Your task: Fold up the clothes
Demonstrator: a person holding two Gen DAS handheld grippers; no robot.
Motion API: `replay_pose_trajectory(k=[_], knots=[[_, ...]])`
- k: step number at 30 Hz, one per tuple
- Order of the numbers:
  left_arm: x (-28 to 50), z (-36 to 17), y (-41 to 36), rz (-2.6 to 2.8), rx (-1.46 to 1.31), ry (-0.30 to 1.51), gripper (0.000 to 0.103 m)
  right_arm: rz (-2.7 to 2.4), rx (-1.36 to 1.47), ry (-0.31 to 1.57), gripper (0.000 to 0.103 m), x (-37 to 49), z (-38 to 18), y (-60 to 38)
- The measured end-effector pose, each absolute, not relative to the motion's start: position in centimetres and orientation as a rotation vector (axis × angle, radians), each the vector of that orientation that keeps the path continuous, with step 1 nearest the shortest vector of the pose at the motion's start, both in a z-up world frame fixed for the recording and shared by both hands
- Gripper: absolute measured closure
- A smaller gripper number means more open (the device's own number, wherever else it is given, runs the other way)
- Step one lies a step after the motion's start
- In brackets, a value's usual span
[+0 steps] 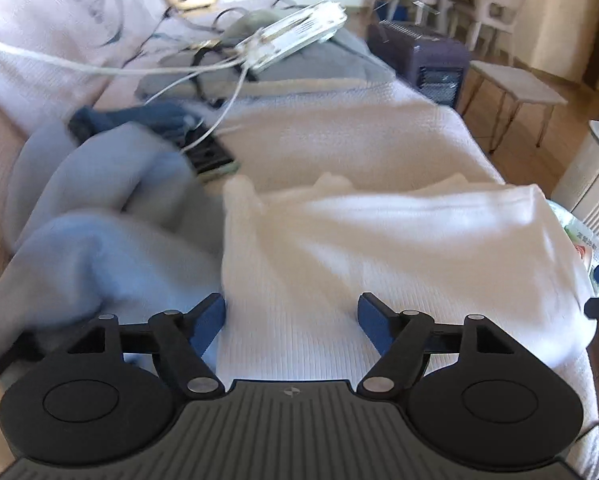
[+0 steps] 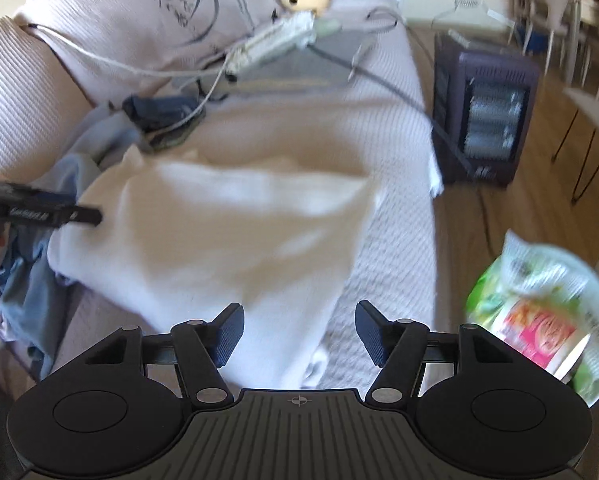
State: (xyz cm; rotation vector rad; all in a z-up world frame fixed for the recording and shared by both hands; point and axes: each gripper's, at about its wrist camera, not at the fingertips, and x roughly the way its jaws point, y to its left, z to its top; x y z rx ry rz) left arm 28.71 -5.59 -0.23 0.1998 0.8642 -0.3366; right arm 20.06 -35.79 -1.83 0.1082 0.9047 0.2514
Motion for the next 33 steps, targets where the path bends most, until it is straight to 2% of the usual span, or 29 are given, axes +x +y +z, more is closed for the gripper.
replay_pose_trajectory(k=[3,5,10,17,21,23,25,28,31,33], knots=[[31.1,-1.2,-6.1,-0.364,0.233,0.848,0.029,0.266,0.123,0.91,0.032,20.9,-2.4,-35.9],[32.6,-1.9,-6.5,-0.395,0.244,0.871,0.027,0.261,0.137,0.918,0.032,21.9,-2.7,-36.1],[35.4,-3.7,-6.1,-0.423,0.209,0.919,0.015,0.252,0.214,0.974,0.032,24.4,-4.1,-37.2],[36.0,-5.2,-6.0,-0.486,0.128,0.944,0.017,0.295,0.356,1.023,0.03,26.7,-7.5,-37.3],[35.3,-4.9,-6.9,-0.48,0.14,0.947,0.032,0.26,0.294,1.005,0.031,26.9,-7.3,-35.9],[34.8,-4.7,-6.9,-0.47,0.142,0.942,0.043,0.257,0.28,0.996,0.037,26.7,-7.2,-35.5],[34.3,-4.5,-6.8,-0.457,0.142,0.936,0.059,0.275,0.274,0.988,0.059,26.2,-6.8,-34.9],[33.5,-3.9,-6.5,-0.438,0.129,0.931,0.075,0.269,0.242,0.974,0.072,25.8,-6.4,-34.1],[33.0,-2.4,-6.1,-0.433,0.102,0.938,0.079,0.258,0.222,0.94,0.081,25.0,-5.7,-33.8],[32.7,-1.3,-5.4,-0.443,0.077,0.938,0.081,0.258,0.195,0.912,0.083,24.2,-4.7,-33.7]])
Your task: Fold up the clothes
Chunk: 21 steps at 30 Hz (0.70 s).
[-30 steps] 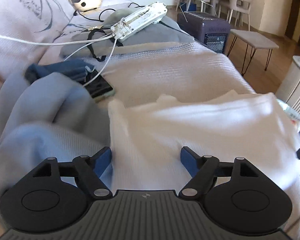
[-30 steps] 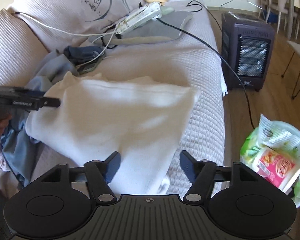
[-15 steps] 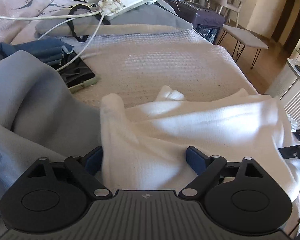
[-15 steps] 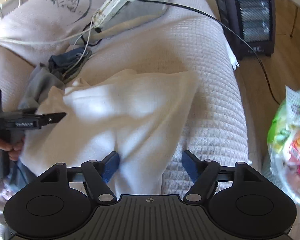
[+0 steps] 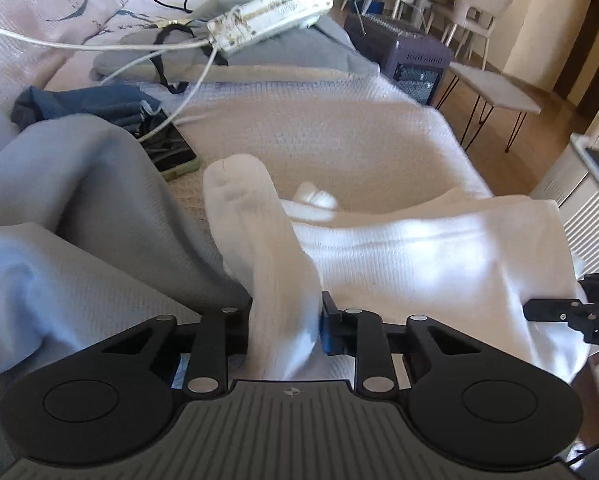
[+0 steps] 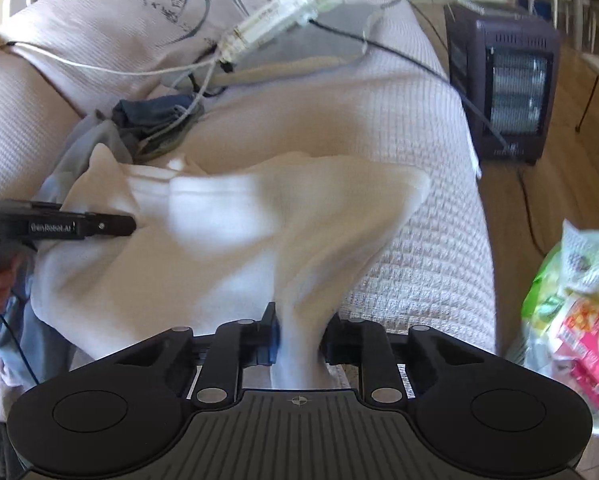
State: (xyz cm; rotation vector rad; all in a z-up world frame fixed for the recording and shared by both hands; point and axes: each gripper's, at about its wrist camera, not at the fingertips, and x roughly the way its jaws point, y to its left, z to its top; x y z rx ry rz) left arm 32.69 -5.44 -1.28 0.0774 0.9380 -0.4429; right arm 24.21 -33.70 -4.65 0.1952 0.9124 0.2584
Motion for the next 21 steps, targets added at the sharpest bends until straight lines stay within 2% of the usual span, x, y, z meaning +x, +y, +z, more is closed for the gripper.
replay_pose_trajectory(k=[10,16,21], knots=[[32.6,5.6,-3.2,-0.43,-0.002,0.862,0.082,0.276,0.113,0.73,0.084,24.0,2.6,-32.8],[36.6,9.9,-4.9,-0.411,0.063,0.803,0.081,0.284,0.099,0.65,0.084,27.1,6.2,-33.3],[41.7,9.0,-7.9,-0.393,0.15,0.846,0.081,0.255,0.146,0.645,0.084,30.9,5.7,-34.6]])
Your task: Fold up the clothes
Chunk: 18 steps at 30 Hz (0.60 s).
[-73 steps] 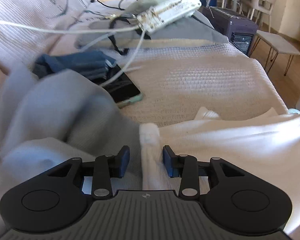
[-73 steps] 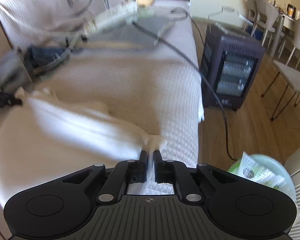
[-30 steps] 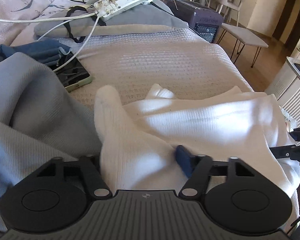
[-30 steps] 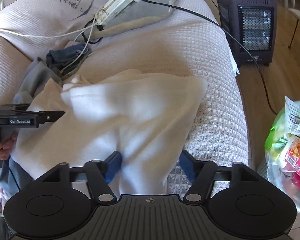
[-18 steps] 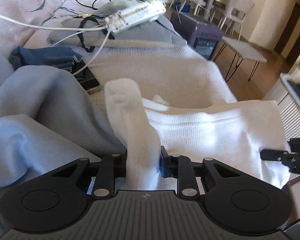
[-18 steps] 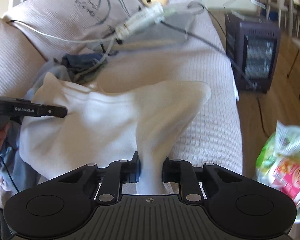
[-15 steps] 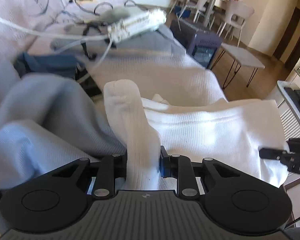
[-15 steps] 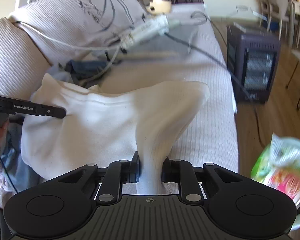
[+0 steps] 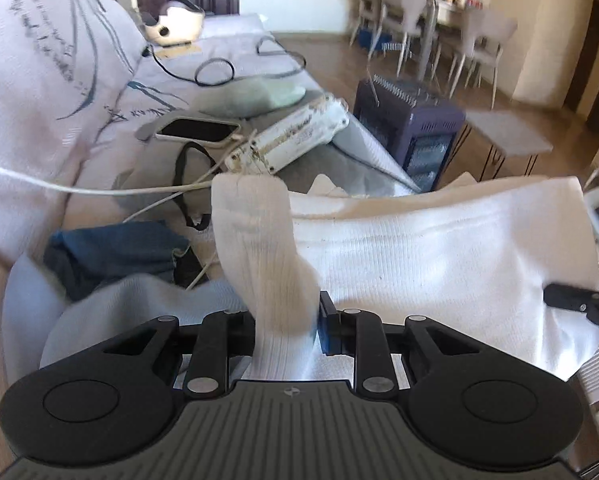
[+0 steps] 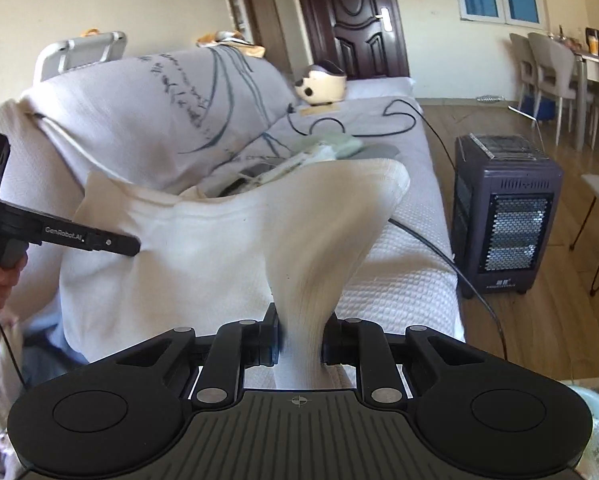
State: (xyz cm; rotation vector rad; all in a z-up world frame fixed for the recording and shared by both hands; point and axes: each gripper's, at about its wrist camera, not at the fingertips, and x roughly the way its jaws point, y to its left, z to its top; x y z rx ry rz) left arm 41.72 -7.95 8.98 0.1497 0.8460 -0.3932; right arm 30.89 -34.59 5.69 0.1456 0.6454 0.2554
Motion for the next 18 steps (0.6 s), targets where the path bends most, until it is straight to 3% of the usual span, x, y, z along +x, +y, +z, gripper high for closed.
replay_pose_trajectory(k=[8,12,18], knots=[[48.0,2.0,-10.6,-0.386,0.193,0.955,0.081,0.222,0.188,0.769,0.083,37.6,-0.8,-36.1],[50.2,-3.2,-10.9,-0.36,0.211,1.04,0.064,0.204,0.23,0.838,0.082,40.1,-4.6,-37.0],[51.2,-4.7,-8.8,-0.402,0.093,1.053,0.054,0.25,0.392,0.914,0.076,41.9,-7.2,-39.9]])
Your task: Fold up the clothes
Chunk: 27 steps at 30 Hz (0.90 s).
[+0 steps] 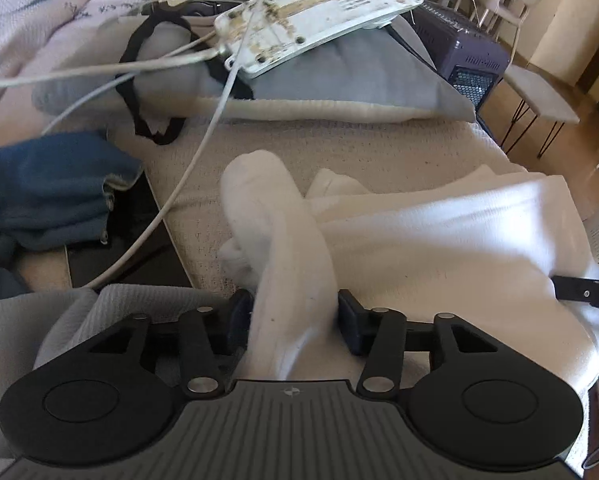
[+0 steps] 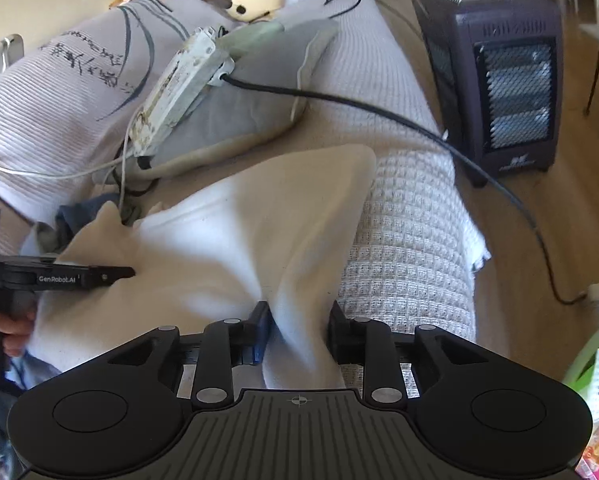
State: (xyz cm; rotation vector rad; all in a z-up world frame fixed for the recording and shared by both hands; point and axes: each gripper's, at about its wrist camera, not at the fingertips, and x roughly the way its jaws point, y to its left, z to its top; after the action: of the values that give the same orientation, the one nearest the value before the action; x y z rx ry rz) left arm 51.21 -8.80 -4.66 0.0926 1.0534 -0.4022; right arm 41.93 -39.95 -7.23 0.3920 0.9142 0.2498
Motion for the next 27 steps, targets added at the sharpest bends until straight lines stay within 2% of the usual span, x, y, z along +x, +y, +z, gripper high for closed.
replay_pose_trajectory(k=[2,6,9,11,12,13,20,24,26,27], knots=[[51.3,-4.8,-9.5,-0.386,0.121,1.048,0.049,0.253,0.369,0.925,0.076,42.0,-7.2,-39.6],[52.0,-5.4,-11.0,-0.309,0.172,1.045,0.033,0.24,0.331,0.947,0.075,42.5,-7.2,-39.0],[51.7,-5.0,-11.8,-0.236,0.188,1.042,0.03,0.237,0.334,0.964,0.074,42.7,-7.3,-38.9],[50.2,-3.6,-12.2,-0.188,0.206,1.007,0.03,0.2,0.327,0.964,0.067,42.3,-6.4,-38.8],[49.3,-2.5,-12.2,-0.176,0.207,1.005,0.03,0.18,0.304,0.96,0.053,42.0,-5.8,-38.7],[48.4,-1.4,-12.2,-0.167,0.206,1.002,0.03,0.135,0.259,0.959,0.044,41.5,-4.8,-38.3],[35.0,7.8,-7.2,-0.148,0.214,0.935,0.03,0.19,0.09,0.827,0.044,30.9,4.1,-38.8],[25.3,10.9,-1.8,-0.083,0.249,0.889,0.023,0.265,0.017,0.746,0.043,22.7,8.0,-38.7],[20.2,11.3,1.1,-0.089,0.244,0.897,0.022,0.305,0.019,0.729,0.037,19.2,9.1,-38.7],[17.5,11.3,2.6,-0.091,0.223,0.906,0.022,0.322,0.02,0.723,0.03,17.5,9.5,-38.6]])
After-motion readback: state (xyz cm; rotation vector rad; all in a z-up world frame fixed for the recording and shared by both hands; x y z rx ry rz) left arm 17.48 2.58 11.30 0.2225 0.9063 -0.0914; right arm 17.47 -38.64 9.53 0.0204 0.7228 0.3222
